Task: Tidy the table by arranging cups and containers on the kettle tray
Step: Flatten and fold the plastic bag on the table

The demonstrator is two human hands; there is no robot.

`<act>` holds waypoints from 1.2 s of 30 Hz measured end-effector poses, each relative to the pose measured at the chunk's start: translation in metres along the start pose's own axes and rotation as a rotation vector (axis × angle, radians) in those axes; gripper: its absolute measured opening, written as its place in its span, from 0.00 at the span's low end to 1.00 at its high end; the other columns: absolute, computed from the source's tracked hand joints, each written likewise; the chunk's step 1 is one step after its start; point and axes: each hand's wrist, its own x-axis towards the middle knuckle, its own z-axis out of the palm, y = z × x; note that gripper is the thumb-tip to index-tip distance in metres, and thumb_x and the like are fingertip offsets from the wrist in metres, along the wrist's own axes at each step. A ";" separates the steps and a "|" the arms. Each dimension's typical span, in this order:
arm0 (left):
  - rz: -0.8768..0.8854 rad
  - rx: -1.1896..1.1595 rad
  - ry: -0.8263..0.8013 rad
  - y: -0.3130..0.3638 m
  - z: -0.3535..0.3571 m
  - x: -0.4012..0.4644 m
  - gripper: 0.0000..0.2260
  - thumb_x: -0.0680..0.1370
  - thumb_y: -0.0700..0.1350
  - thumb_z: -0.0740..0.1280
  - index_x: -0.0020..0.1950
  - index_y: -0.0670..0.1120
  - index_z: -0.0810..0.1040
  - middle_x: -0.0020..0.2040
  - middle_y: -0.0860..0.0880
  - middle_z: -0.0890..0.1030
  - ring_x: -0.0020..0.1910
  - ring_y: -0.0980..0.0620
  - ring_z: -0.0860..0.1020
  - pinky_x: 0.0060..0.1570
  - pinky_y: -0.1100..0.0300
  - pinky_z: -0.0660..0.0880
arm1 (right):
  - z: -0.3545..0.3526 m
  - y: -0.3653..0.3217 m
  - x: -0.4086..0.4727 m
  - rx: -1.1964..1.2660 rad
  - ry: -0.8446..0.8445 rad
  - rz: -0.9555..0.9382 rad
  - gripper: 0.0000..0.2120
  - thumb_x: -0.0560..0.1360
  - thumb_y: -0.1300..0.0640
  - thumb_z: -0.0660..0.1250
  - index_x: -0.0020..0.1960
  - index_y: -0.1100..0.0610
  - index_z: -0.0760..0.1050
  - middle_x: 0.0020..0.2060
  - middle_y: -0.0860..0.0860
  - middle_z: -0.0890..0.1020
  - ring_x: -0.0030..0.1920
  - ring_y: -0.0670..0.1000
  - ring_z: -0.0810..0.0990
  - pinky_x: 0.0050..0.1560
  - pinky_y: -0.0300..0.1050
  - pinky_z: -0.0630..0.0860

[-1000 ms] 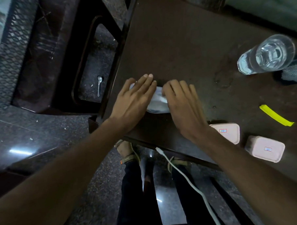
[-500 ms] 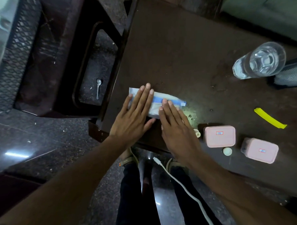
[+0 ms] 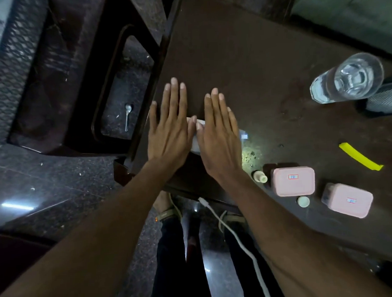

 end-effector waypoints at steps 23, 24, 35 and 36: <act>-0.024 -0.206 -0.013 -0.028 -0.035 -0.041 0.21 0.75 0.42 0.67 0.67 0.49 0.70 0.86 0.46 0.55 0.86 0.50 0.51 0.79 0.46 0.53 | -0.045 0.043 -0.019 0.065 0.003 -0.017 0.16 0.70 0.54 0.66 0.55 0.59 0.79 0.59 0.60 0.77 0.58 0.66 0.75 0.59 0.61 0.71; -0.046 -0.270 -0.020 -0.030 -0.042 -0.040 0.19 0.74 0.40 0.67 0.64 0.49 0.71 0.82 0.44 0.64 0.84 0.48 0.59 0.77 0.46 0.55 | -0.050 0.038 -0.017 0.128 -0.027 0.008 0.13 0.71 0.53 0.65 0.53 0.56 0.78 0.55 0.58 0.78 0.56 0.64 0.76 0.59 0.60 0.72; -0.558 -1.056 0.628 -0.146 -0.205 -0.070 0.13 0.75 0.39 0.75 0.53 0.52 0.76 0.45 0.57 0.84 0.43 0.61 0.84 0.43 0.69 0.79 | -0.192 -0.187 0.104 0.578 0.124 -0.275 0.23 0.72 0.56 0.76 0.64 0.46 0.75 0.53 0.34 0.79 0.53 0.35 0.78 0.53 0.26 0.72; -0.609 -1.052 0.673 -0.164 -0.215 -0.073 0.13 0.75 0.38 0.75 0.53 0.52 0.76 0.45 0.56 0.84 0.42 0.60 0.85 0.43 0.69 0.79 | -0.194 -0.218 0.113 0.617 0.135 -0.348 0.22 0.71 0.58 0.76 0.63 0.48 0.76 0.54 0.36 0.80 0.53 0.35 0.78 0.56 0.29 0.72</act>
